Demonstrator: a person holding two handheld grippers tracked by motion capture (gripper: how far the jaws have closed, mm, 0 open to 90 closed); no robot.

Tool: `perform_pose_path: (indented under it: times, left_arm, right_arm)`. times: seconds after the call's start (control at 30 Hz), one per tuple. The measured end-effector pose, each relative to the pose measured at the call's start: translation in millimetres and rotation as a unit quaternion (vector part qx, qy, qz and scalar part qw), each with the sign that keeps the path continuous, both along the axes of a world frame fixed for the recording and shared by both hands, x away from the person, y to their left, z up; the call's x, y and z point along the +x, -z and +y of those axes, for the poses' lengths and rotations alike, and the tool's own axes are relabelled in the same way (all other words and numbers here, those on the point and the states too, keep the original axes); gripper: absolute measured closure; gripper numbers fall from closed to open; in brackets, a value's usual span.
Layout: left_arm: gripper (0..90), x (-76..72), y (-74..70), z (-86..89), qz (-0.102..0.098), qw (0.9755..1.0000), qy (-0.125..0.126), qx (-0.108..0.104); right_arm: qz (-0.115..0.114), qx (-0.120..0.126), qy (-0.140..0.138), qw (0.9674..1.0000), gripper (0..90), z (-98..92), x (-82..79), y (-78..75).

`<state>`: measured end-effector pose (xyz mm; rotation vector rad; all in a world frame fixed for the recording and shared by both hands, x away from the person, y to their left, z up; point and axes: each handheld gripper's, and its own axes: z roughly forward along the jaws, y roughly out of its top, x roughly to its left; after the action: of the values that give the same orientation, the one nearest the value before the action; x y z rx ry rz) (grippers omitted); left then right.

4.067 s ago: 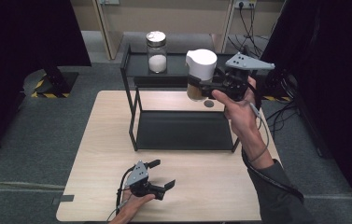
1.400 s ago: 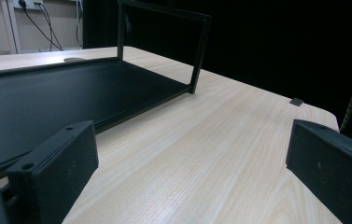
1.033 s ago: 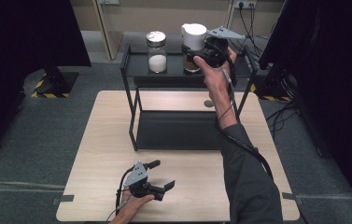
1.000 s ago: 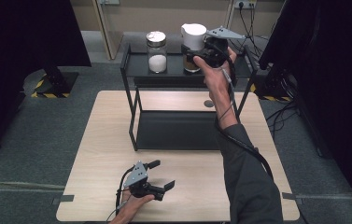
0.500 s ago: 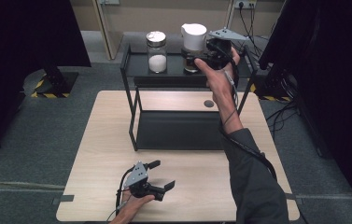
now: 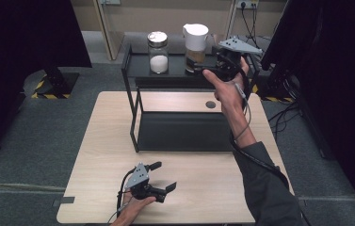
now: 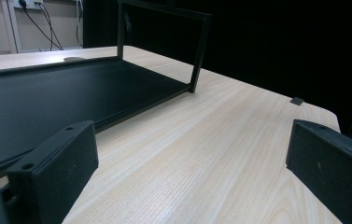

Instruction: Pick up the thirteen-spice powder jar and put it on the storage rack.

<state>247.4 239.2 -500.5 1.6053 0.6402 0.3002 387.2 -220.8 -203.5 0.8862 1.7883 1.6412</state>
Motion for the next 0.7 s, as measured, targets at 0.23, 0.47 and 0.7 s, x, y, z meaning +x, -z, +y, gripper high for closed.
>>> perform_pose_path:
  times: [0.23,0.47,0.7]
  left_arm:
    - [1.6,0.1,0.1,0.3,0.0,1.0,-0.001,0.0]
    - [1.6,0.0,0.2,0.3,0.001,1.0,-0.002,0.0]
    - [1.6,-0.2,0.3,0.8,0.001,1.0,-0.004,-0.002]
  right_arm:
    - [-0.004,0.007,-0.021,0.9998,0.7,-11.6,-13.8,10.3]
    - [-0.007,0.012,-0.039,0.9991,0.7,-16.6,-28.1,23.7]
    - [-0.014,0.009,-0.058,0.9982,0.7,-20.0,-41.8,41.0]
